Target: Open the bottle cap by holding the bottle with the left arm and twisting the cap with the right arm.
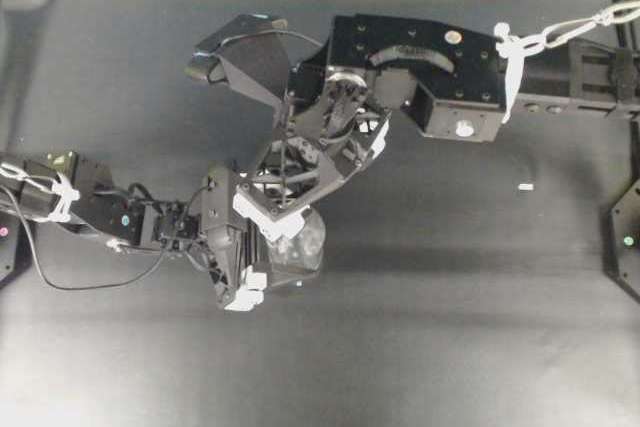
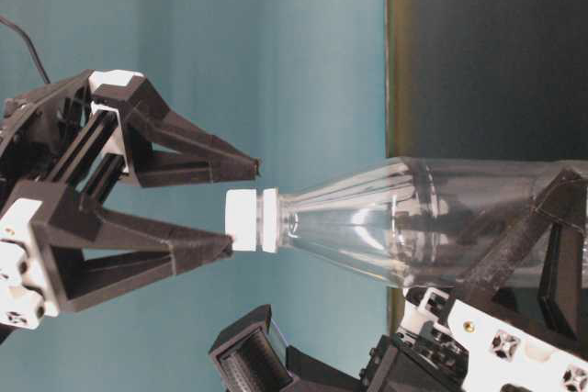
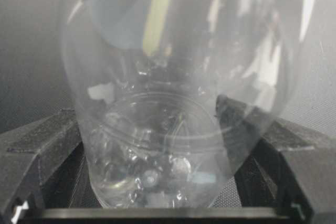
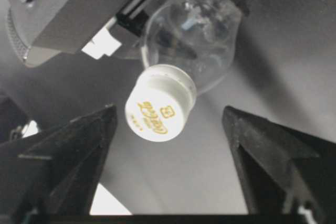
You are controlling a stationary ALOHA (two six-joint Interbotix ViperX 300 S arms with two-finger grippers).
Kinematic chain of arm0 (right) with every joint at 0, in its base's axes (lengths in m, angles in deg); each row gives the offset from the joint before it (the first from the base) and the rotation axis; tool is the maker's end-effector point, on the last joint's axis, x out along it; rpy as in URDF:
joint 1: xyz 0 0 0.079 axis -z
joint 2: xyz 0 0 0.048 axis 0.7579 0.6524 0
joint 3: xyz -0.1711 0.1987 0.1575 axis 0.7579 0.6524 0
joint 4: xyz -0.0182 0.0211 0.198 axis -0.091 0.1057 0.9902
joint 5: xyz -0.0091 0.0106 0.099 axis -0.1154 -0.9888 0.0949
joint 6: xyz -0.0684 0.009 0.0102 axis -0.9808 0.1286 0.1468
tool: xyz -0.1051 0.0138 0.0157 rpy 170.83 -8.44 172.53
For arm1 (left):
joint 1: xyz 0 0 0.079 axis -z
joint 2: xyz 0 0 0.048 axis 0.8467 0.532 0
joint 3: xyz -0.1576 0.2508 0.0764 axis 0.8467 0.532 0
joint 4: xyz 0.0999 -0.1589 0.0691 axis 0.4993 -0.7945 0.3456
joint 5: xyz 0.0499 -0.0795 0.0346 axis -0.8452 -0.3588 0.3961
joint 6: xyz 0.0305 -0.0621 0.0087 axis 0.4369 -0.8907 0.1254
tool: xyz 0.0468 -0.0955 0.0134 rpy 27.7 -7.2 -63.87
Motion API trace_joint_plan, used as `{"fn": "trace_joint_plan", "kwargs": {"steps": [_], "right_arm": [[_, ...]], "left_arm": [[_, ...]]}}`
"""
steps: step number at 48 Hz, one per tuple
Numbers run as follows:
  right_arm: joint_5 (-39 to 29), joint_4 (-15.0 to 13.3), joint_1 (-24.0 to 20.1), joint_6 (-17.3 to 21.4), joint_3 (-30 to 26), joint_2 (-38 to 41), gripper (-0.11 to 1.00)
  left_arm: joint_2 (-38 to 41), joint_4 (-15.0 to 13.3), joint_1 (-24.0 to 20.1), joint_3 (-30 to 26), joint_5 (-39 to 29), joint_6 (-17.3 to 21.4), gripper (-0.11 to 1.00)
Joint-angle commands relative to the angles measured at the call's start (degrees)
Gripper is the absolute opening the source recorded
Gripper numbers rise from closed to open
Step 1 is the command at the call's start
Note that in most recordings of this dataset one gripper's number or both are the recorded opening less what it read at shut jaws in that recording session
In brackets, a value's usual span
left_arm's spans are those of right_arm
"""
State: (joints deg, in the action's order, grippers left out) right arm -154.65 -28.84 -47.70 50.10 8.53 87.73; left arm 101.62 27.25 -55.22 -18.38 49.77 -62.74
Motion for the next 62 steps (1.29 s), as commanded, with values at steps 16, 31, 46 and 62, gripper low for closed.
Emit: {"fn": "trace_joint_plan", "kwargs": {"steps": [16, 31, 46, 62], "right_arm": [[-2.5, 1.4, -2.2, -13.4, -2.4, 0.6, 0.36], [-7.4, 1.3, -1.7, -34.9, -7.9, 3.1, 0.36], [-8.2, 0.0, -1.8, -52.7, -8.5, 3.5, 0.36], [-6.6, -3.0, -3.2, -69.0, -7.3, 3.4, 0.36]], "left_arm": [[0.7, 0.2, 1.1, 0.3, -0.4, -0.5, 0.84], [0.7, 0.2, 1.1, 0.3, -0.6, -0.4, 0.84], [0.7, 0.1, 0.3, 0.6, -0.6, -0.4, 0.84], [0.6, 0.2, 0.1, 1.4, -0.6, -0.1, 0.84]]}}
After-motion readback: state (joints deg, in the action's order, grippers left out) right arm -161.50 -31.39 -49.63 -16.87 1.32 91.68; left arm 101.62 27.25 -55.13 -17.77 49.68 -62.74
